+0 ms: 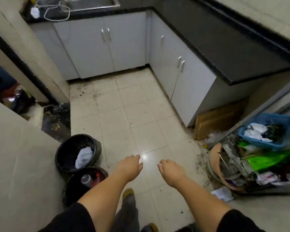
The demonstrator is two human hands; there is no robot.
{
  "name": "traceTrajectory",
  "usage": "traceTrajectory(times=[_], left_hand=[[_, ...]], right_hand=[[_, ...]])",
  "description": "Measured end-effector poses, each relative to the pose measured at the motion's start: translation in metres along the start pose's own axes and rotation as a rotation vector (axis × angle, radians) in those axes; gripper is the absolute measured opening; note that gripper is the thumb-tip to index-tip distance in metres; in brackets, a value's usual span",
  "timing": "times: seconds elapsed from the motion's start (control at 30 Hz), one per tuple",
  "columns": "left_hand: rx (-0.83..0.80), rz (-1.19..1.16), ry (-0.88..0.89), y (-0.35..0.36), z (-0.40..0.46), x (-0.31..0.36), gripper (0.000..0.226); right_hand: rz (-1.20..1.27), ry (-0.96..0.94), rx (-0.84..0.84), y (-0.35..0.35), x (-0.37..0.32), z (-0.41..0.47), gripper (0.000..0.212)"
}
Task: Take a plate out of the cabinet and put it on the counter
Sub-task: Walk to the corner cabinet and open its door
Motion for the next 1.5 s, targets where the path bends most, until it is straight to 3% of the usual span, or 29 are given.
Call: traceTrajectory(times=[0.23, 0.4, 0.67, 1.2, 1.5], left_hand=[[-0.008, -0.06, -0.044, -0.056, 0.081, -0.06, 0.048], [-0.007, -0.071, -0.035, -0.135, 0.155, -0.116, 0.048], [0.024, -0.049, -0.03, -0.266, 0.28, -0.187, 0.046], [0.068, -0.061, 0.057, -0.495, 0.603, -0.215, 0.046], [-0.056, 0.015, 0.229, -0.587, 0.789, -0.237, 0.047]], right_hand=[[-0.044, -0.063, -0.016, -0.05, -0.035, 0.101, 0.027], [-0.003, -0.008, 0.005, -0.119, -0.07, 0.193, 0.043], [0.021, 0.001, 0.056, -0.237, -0.115, 0.33, 0.033], [0.079, 0.057, 0.092, -0.461, -0.098, 0.65, 0.044], [0.225, 0.22, 0.185, -0.555, -0.096, 0.799, 0.042]])
Point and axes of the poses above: each hand's wrist, its own z-axis towards the middle knuckle, its own y-axis out of the palm, x = y × z, the point moved 3 cm from there along z, towards the middle knuckle, and after that the axes turned 9 degrees about y, right-handed, at the moved point
